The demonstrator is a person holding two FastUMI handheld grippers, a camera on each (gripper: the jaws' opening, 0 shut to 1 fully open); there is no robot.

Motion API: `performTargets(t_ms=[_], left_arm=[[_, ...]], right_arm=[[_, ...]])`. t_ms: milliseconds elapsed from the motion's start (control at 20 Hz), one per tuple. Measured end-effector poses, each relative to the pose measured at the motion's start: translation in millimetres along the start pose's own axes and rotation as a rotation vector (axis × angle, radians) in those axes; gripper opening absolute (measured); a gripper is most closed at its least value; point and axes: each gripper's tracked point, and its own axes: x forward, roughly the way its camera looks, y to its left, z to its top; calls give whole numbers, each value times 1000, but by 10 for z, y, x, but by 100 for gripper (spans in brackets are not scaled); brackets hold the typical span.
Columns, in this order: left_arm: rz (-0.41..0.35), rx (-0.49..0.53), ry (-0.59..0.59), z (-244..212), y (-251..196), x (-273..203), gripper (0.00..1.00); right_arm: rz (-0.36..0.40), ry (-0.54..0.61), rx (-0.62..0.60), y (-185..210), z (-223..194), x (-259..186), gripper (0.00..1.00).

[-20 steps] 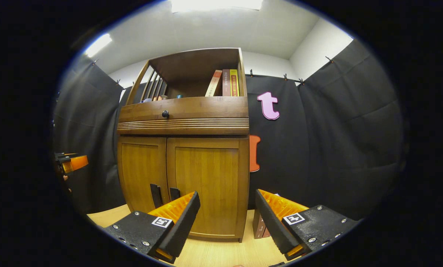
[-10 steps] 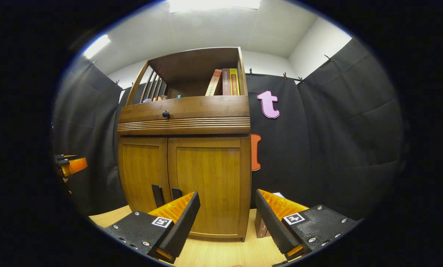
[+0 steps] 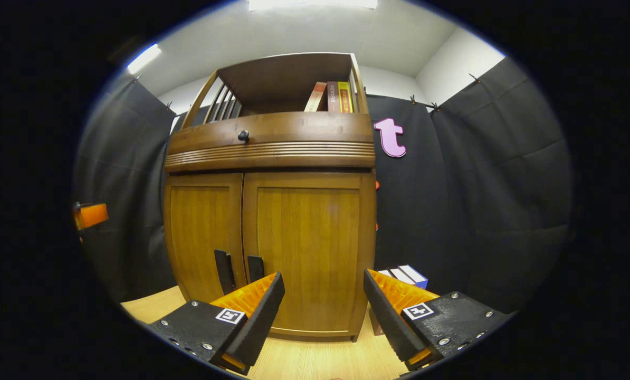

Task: Open the right door of the double-door shoe cabinet with the right hand, and open the left door with the left hand.

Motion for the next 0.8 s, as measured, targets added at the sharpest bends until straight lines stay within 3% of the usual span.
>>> performTargets(t_ms=[200, 400, 650, 700, 750, 800], left_arm=[[14, 13, -7, -10, 118, -87, 95], [29, 4, -6, -50, 271, -178, 96], [61, 13, -1, -88, 425, -200, 96], [60, 14, 1, -105, 431, -214, 96], [60, 14, 2, -113, 450, -215, 96], [62, 14, 3, -117, 464, -214, 96]], right_arm=[[60, 37, 46, 432, -241, 274, 93], [88, 53, 10, 756, -455, 546, 94], [55, 51, 3, 939, -674, 979, 94], [49, 50, 7, 965, -713, 1048, 100], [39, 55, 7, 977, -759, 1136, 93], [38, 64, 8, 985, -800, 1185, 93]])
